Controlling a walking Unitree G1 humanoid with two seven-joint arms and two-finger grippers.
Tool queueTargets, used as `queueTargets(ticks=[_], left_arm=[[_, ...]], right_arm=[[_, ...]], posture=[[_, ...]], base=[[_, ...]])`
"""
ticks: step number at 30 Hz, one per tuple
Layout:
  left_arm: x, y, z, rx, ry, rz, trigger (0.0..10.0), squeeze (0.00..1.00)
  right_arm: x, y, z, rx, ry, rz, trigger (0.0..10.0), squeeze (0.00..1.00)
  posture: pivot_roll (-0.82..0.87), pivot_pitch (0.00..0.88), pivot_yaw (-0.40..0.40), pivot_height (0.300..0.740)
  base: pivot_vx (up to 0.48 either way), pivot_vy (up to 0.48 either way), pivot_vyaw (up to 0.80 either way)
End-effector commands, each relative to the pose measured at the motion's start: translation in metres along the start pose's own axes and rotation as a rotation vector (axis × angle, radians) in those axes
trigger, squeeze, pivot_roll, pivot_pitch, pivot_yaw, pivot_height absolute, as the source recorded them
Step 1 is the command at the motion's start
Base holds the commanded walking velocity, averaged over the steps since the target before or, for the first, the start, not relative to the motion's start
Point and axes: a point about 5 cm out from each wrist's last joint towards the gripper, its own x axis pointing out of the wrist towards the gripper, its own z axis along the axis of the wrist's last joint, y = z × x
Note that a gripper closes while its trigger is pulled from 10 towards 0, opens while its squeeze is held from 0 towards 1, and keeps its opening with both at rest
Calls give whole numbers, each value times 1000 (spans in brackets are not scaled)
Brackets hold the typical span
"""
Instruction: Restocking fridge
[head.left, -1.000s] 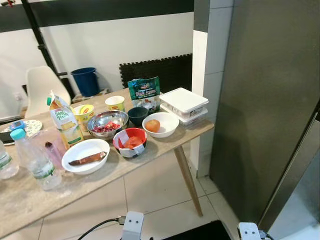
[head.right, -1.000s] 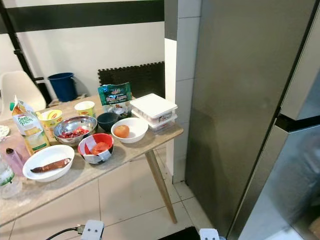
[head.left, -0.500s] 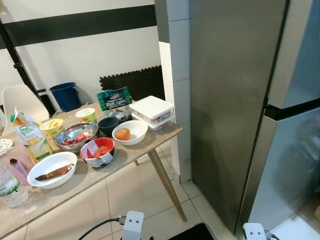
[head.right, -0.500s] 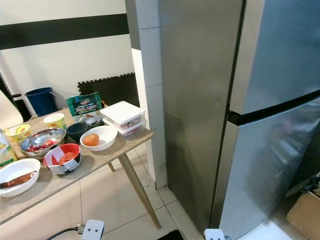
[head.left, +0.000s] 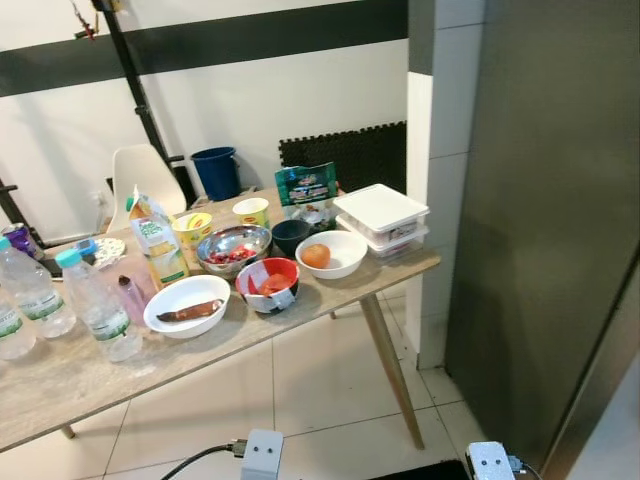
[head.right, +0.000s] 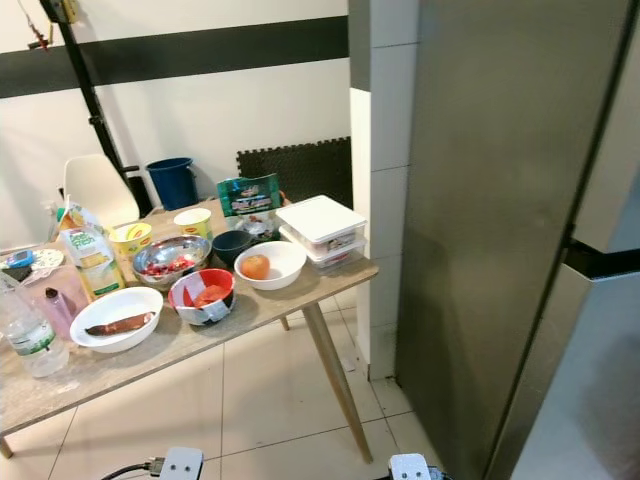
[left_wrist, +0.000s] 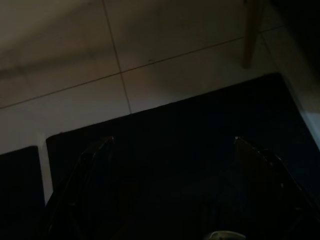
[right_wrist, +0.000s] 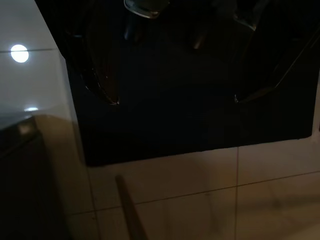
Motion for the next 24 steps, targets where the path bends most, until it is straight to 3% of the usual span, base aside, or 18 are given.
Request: queueTargets(ticks=[1, 24], left_arm=[[-2, 7, -1, 3, -4, 16, 10000, 0], [1, 7, 3, 22, -3, -2, 10000, 0]], right_arm=[[0, 0, -1, 4, 7, 7, 10000, 0], [-1, -1, -4, 32, 6, -14, 10000, 0]], posture=[[-20, 10, 60, 740], [-23, 0, 88, 740]], base=[[0, 0, 800], [0, 0, 800]])
